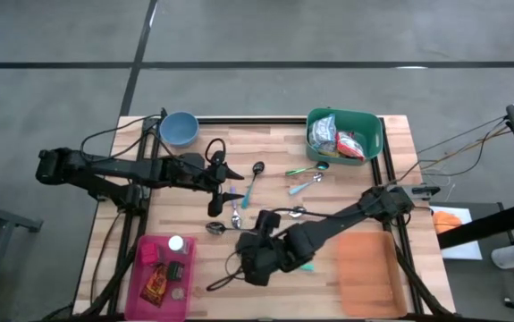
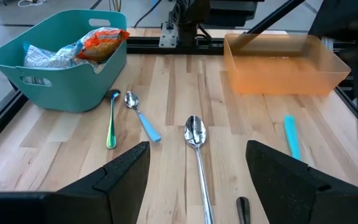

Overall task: Pick & Place Food Item
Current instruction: Put the green seasoning bottle into the pink bin

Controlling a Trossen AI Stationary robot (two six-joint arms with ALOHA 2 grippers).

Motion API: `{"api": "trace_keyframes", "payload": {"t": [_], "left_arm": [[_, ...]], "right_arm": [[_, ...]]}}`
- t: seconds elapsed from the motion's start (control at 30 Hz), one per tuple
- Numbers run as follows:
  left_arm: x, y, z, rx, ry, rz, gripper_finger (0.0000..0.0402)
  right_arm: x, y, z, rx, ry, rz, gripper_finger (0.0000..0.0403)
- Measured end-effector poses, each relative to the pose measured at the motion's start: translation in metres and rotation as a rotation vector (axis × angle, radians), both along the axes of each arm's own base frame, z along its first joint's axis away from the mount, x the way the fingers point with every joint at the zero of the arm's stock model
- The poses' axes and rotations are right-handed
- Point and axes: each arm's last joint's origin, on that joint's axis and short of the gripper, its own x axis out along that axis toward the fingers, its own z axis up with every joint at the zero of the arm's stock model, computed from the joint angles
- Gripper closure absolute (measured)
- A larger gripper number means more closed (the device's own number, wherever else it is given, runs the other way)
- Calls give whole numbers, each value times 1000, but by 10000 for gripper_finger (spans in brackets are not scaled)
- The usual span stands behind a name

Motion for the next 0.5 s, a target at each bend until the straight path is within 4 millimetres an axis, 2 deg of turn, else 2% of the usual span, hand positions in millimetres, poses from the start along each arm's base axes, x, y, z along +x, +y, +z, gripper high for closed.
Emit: {"api": "trace_keyframes", "payload": {"t": [0.13,0.27,0.5], "left_arm": [[0,0,0,0,4,0,132],[0,0,0,0,5,0,132],[0,0,-1,0,8,0,133]], "right_arm": [[-11,7,6,-17,-21,23,81],[-18,12,3,-49,-58,67,81],[-28,2,-8,-43,-238,200,81]]}}
